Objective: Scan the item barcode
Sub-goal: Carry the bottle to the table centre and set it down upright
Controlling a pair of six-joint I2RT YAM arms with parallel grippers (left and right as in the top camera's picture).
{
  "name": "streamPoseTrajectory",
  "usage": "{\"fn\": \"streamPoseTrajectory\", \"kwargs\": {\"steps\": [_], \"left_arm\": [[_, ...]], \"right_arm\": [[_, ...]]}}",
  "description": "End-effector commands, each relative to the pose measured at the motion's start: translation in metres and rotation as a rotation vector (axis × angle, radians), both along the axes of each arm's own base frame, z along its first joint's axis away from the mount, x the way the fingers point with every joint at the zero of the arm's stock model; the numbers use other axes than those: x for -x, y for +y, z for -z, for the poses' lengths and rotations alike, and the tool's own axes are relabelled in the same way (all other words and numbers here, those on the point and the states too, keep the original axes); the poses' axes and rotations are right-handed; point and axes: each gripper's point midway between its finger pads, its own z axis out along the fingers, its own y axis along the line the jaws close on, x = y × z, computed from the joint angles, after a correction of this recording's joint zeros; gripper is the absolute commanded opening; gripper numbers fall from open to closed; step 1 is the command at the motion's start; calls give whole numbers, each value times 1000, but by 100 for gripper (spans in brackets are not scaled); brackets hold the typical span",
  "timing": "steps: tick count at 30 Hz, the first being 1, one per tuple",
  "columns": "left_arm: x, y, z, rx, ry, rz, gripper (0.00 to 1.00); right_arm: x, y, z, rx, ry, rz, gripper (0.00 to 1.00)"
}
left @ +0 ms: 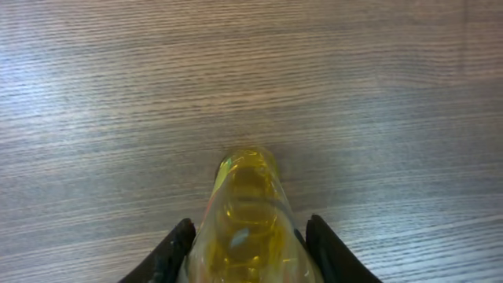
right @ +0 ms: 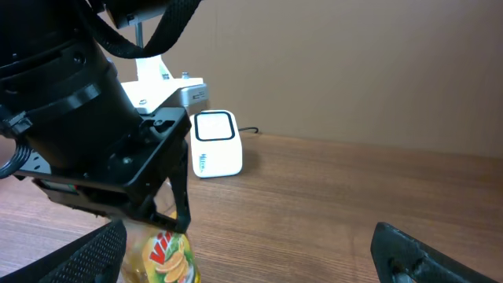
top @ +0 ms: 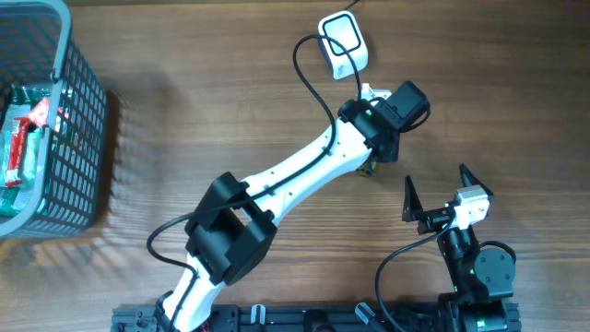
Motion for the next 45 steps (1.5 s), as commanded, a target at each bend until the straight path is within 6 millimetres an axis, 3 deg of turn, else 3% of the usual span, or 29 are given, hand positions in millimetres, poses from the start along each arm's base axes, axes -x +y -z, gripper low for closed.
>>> {"fn": "streamPoseTrajectory", "kwargs": {"steps": [1,4,9,18,20,23,28,33,35,41,45], "left_arm": [[3,-7,-3,3,-17,4,55],[7,-10,-3,0,-15,13,75],[6,-13,-10,20,-31,17,77],[30,-8,-6,9,75,49,46],[29,-10,-6,16,70,48,29],[27,-15,-8,36,57,47,18],[22,-21,-11,63,37,46,52],[18,-23,-17,69,12,80,80],[9,-19,-32,79,-29,79,100],[-12,-6,-84,127,-148,95,100],[-1,-10,-84,116,-130,220,100]], "right_arm": [[1,3,-2,13,-13,-17,100],[1,3,-2,13,-14,-17,100],[1,3,-2,13,-13,-17,100],[1,3,-2,13,-13,-17,100],[1,3,-2,13,-13,-17,100],[1,3,-2,13,-14,-17,100],[1,3,-2,13,-13,-17,100],[1,3,-2,13,-13,-17,100],[1,3,-2,13,-13,-17,100],[1,3,-2,12,-13,-17,100],[1,3,-2,13,-14,-17,100]]}}
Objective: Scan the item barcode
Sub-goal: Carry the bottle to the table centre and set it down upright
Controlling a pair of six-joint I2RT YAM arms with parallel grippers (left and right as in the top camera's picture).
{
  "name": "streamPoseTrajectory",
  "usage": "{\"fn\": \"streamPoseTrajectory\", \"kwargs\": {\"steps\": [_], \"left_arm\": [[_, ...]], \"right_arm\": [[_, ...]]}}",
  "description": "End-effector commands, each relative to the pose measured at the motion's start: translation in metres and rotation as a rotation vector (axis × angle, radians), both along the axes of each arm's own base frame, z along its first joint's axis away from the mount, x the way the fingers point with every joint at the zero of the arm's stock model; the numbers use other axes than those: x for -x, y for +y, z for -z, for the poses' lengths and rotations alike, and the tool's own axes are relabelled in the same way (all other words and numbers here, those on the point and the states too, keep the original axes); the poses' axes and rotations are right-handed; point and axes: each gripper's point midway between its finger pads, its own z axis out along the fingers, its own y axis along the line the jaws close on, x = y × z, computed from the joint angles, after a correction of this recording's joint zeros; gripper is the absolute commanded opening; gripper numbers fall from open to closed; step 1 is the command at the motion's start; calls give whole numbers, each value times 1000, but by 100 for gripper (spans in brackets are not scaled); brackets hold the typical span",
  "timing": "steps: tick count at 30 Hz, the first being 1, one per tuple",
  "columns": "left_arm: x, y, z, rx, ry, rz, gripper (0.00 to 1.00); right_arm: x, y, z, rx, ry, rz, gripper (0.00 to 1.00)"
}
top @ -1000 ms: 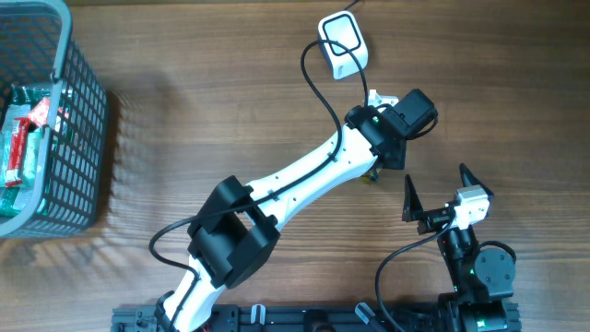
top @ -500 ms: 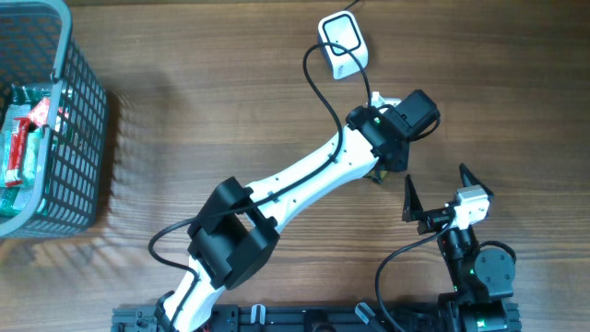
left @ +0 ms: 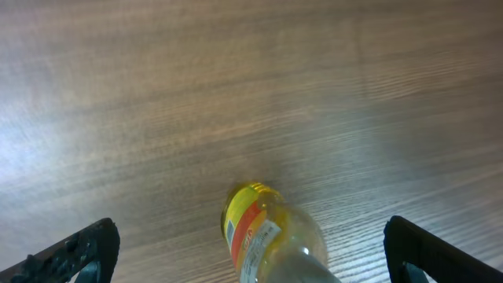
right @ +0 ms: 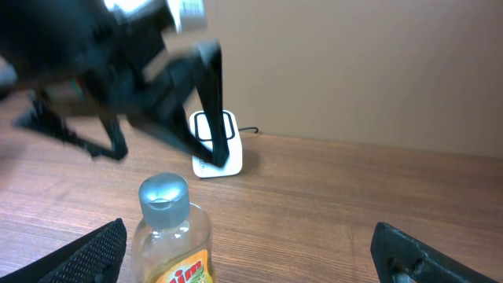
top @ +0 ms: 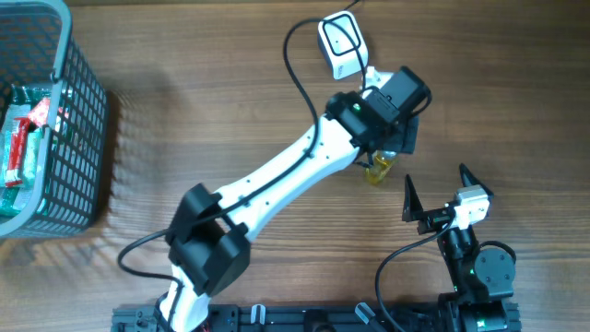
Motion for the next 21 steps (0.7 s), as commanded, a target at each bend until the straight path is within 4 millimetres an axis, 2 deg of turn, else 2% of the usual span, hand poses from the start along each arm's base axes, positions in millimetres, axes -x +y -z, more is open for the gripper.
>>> {"fn": "streamPoseTrajectory", "kwargs": {"steps": [1,4,11,16,18,21], "left_arm": [[12,-2,-15,-11,-10,132,100],[21,7,-3,-72,16,190,100],[38,2,27,-77,77,268,100],[39,-2,25,-63,65,272,100],[33,-4,9,-38,26,282,100],[15,1,-53,44,-96,274,100]], "right_arm": [[1,3,-2,13,-13,-17,100],[1,3,-2,13,-14,-17,100],[1,3,-2,12,-13,-17,100],[1,3,-2,13,-14,-17,100],[1,3,-2,13,-14,-17,100],[1,3,-2,13,-13,-17,100]]}}
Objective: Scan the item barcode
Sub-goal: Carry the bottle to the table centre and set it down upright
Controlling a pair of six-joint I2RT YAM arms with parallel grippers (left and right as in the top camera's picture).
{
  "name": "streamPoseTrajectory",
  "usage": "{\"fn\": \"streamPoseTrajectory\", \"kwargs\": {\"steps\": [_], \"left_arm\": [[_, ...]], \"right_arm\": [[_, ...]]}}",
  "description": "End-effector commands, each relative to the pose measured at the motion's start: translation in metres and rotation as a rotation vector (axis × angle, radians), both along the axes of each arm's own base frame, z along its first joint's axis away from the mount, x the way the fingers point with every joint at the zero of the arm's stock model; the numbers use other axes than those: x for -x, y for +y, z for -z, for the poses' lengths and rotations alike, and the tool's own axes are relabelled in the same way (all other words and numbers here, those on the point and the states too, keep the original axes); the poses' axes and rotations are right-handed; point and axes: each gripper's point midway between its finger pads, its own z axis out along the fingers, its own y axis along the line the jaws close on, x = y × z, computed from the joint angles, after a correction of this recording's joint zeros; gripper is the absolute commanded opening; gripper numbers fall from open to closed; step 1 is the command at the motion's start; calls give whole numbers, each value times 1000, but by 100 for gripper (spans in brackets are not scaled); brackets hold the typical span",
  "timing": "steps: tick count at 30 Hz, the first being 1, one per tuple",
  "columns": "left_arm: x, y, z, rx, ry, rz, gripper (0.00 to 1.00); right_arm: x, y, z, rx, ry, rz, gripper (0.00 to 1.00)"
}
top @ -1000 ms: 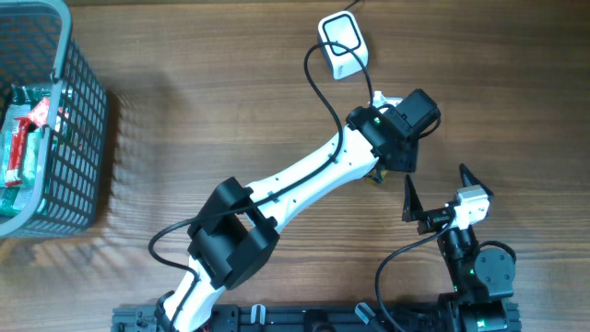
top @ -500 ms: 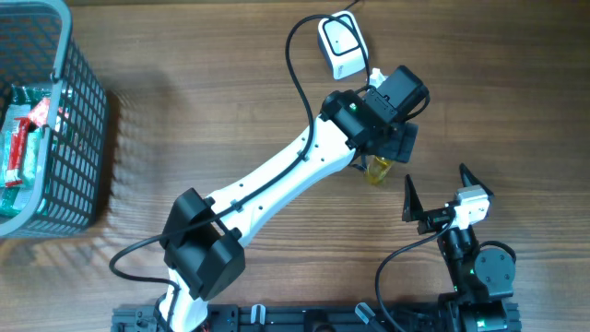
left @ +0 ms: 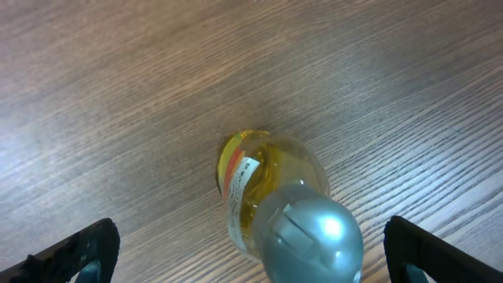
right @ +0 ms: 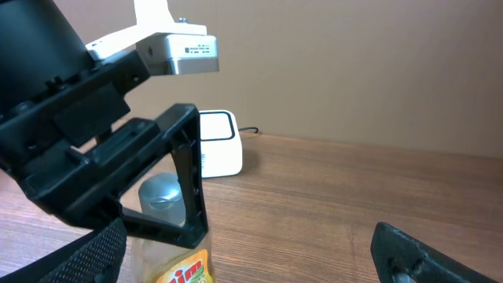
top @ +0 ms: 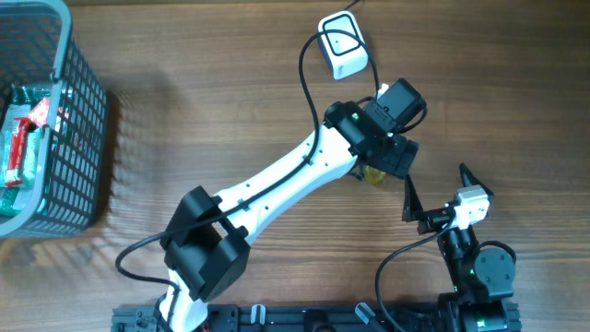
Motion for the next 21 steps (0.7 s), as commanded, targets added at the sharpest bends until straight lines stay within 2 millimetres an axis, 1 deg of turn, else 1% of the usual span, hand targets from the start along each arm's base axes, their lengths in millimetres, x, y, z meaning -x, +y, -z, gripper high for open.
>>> {"fn": "streamPoseTrajectory", "kwargs": {"steps": [1,3,4,5,6,8,9,10,11,13,14,15,17,19,21], "left_arm": [[-25,8,-102,172,-172,-7,100],[-39,26,-139,228,-232,-51,100],[-46,40,-158,250,-267,-84,100],[-55,60,-176,263,-307,-130,100],[-65,85,-192,262,-351,-189,100],[-81,133,-214,236,-426,-309,100],[-90,169,-228,213,-476,-399,100],[-96,198,-237,192,-513,-471,100],[-101,238,-250,166,-557,-568,100],[-103,302,-269,137,-618,-718,100],[-101,341,-278,124,-647,-807,100],[-98,370,-284,112,-664,-879,100],[-86,439,-288,61,-685,-1047,100],[-73,487,-282,15,-670,-1176,100],[-56,536,-269,-43,-624,-1311,100]], "right_arm": [[1,3,-2,13,-13,-17,100],[1,3,-2,13,-13,-17,100],[1,3,-2,13,-13,-17,100],[1,3,-2,13,-13,-17,100],[1,3,-2,13,-14,-17,100],[1,3,-2,13,-13,-17,100],[1,3,-2,13,-13,-17,100],[1,3,-2,13,-13,-17,100],[1,3,-2,13,-13,-17,100],[1,3,-2,13,-13,-17,100],[1,3,-2,13,-13,-17,100],[1,3,-2,13,-14,-17,100],[1,3,-2,13,-13,-17,100],[1,3,-2,13,-13,-17,100],[1,3,-2,13,-13,-17,100]]}}
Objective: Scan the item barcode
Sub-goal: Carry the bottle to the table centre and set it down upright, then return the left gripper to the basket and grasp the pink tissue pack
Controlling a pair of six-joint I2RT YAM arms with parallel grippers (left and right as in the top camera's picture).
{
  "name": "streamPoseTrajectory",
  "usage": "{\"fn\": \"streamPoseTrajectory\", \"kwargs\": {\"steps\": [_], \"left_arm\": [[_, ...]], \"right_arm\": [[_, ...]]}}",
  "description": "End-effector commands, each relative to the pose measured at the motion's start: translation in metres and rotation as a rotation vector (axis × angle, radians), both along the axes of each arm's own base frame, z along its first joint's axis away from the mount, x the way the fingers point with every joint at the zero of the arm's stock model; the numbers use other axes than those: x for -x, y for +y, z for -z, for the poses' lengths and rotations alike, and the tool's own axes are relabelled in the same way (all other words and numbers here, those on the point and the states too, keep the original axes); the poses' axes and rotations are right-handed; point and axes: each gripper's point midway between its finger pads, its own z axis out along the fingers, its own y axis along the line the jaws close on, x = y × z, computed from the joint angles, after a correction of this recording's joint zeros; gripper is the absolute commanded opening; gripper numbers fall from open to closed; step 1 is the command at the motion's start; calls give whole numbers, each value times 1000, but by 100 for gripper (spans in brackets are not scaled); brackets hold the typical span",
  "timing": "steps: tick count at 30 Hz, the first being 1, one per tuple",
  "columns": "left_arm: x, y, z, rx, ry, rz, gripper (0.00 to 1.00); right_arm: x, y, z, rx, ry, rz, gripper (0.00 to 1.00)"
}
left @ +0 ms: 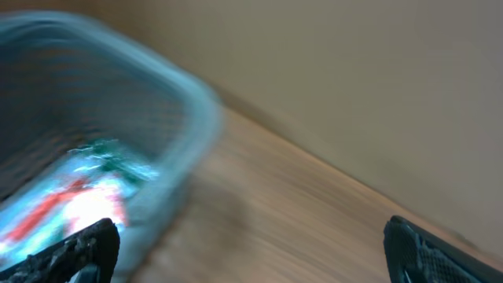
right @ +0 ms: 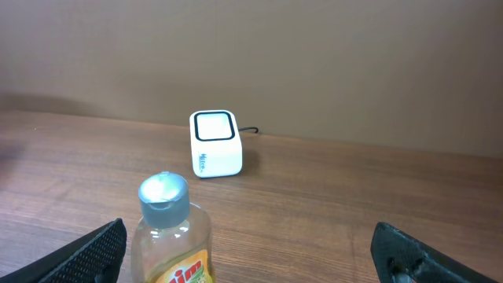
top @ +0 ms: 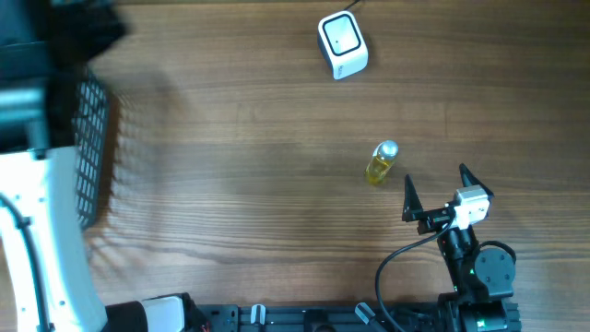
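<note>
A clear bottle of yellow liquid with a grey cap [top: 382, 161] stands upright on the wooden table, free of both grippers. In the right wrist view the bottle [right: 169, 232] is close at the lower left, its red and yellow label partly cut off. The white scanner [top: 342, 44] sits at the table's far edge; the scanner [right: 215, 144] shows behind the bottle. My right gripper [top: 433, 198] rests open just right of the bottle, nothing between its fingers [right: 90, 251]. My left gripper [left: 251, 259] is open beside the basket, the view blurred.
A grey mesh basket [top: 92, 157] with red, green and white packets stands at the far left; the basket [left: 118, 134] fills the left of the left wrist view. My left arm [top: 37, 203] covers much of it from above.
My left arm was over the bottle with its jaws open around the cap. Now it is at the far left by the basket. The bottle stands where it was. The right arm is unmoved.
My left gripper was shut on the bottle, standing it on the table below the scanner. Then it was open just above the bottle, and stayed open over the cap. Now it is away at the basket and the bottle stands alone.
</note>
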Motion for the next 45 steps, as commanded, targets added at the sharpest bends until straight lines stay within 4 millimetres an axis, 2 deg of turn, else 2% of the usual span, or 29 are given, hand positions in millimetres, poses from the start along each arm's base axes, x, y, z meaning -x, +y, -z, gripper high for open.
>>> {"fn": "streamPoseTrajectory", "kwargs": {"steps": [1,2,4,8,10,12,13,16,20,28,35,40,42,43,45], "left_arm": [[38,86,10,15,51,-252,100],[47,107,21,27,88,-310,100],[61,136,42,74,147,-410,100],[71,168,94,167,294,-492,100],[64,174,122,211,365,-489,100],[60,177,140,229,414,-490,100],[54,178,158,257,452,-476,100],[39,174,193,335,511,-430,100],[33,176,227,372,586,-426,100],[21,183,267,400,645,-423,100],[8,185,295,425,657,-406,100],[6,182,314,447,675,-396,100],[6,182,323,448,678,-396,90],[7,182,325,449,681,-396,79],[7,181,326,449,682,-396,74]], "right_arm": [[1,3,-2,13,-13,-18,100],[1,3,-2,12,-13,-18,100],[1,3,-2,13,-13,-18,100],[1,3,-2,13,-13,-18,100],[1,3,-2,13,-13,-18,100],[1,3,-2,12,-13,-18,100],[1,3,-2,13,-13,-18,100],[1,3,-2,13,-13,-18,100],[1,3,-2,13,-14,-18,100],[1,3,-2,13,-13,-18,100],[1,3,-2,12,-13,-18,100],[1,3,-2,13,-13,-18,100],[1,3,-2,13,-14,-18,100],[1,3,-2,13,-13,-18,100],[1,3,-2,13,-13,-18,100]]}}
